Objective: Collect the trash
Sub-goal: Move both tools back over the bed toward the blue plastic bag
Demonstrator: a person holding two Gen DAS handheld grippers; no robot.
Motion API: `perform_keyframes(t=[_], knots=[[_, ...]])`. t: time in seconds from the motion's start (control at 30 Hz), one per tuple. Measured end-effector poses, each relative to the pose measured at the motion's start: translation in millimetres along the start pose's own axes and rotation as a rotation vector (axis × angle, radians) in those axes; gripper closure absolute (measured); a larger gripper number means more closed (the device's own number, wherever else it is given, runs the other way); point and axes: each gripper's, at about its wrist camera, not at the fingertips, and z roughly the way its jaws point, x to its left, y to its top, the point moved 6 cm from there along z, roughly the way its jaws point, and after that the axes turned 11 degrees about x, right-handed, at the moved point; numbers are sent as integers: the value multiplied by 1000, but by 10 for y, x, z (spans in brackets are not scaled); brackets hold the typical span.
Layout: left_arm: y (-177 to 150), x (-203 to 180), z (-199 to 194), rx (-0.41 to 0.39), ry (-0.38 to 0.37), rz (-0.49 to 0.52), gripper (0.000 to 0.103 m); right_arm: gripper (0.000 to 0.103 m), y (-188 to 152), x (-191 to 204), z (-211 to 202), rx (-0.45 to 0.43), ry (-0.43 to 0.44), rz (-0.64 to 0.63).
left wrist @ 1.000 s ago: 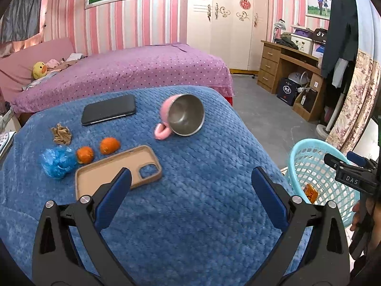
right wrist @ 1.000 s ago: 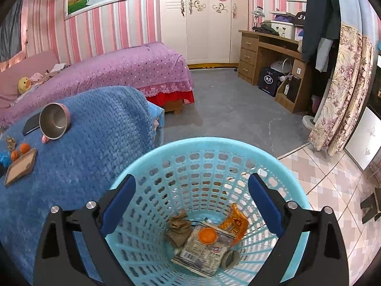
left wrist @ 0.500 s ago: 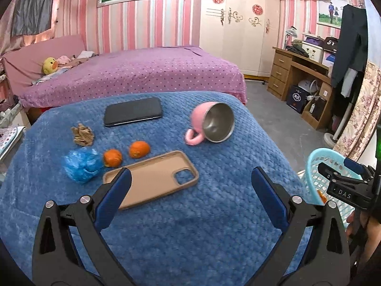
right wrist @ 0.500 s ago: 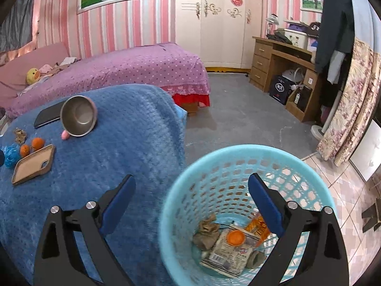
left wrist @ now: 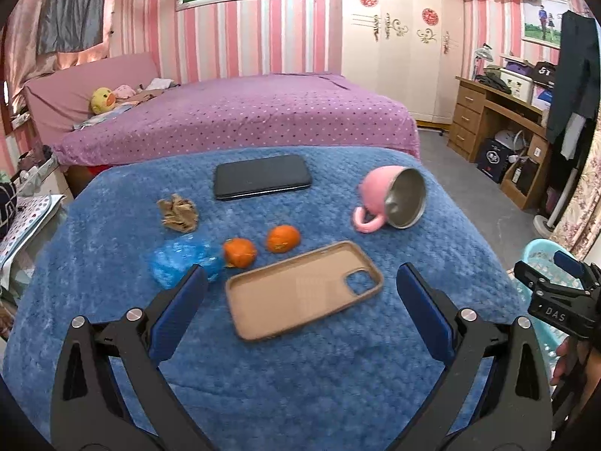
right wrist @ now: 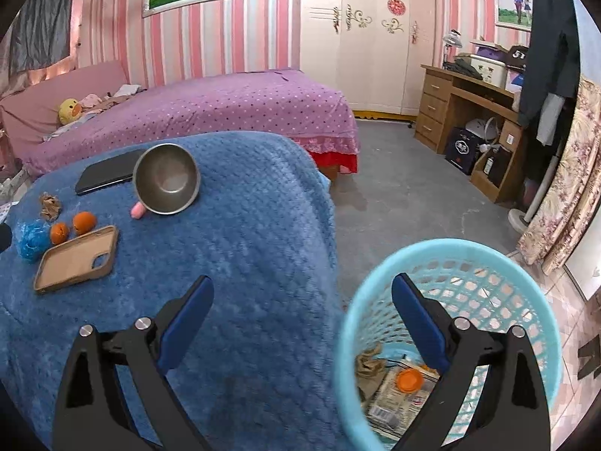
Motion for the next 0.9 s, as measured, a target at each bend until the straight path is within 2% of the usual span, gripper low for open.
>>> perform_keyframes(t=[0.33,0.57,0.9], knots=[[2,386,178,26,72,-20,6,8,8,364,106,6,1,-103],[12,557,300,36,104,-35,6,8,30,488,182,18,28,-126],[36,685,477,71,106,-80,6,8,65,548,228,19,49,-136]])
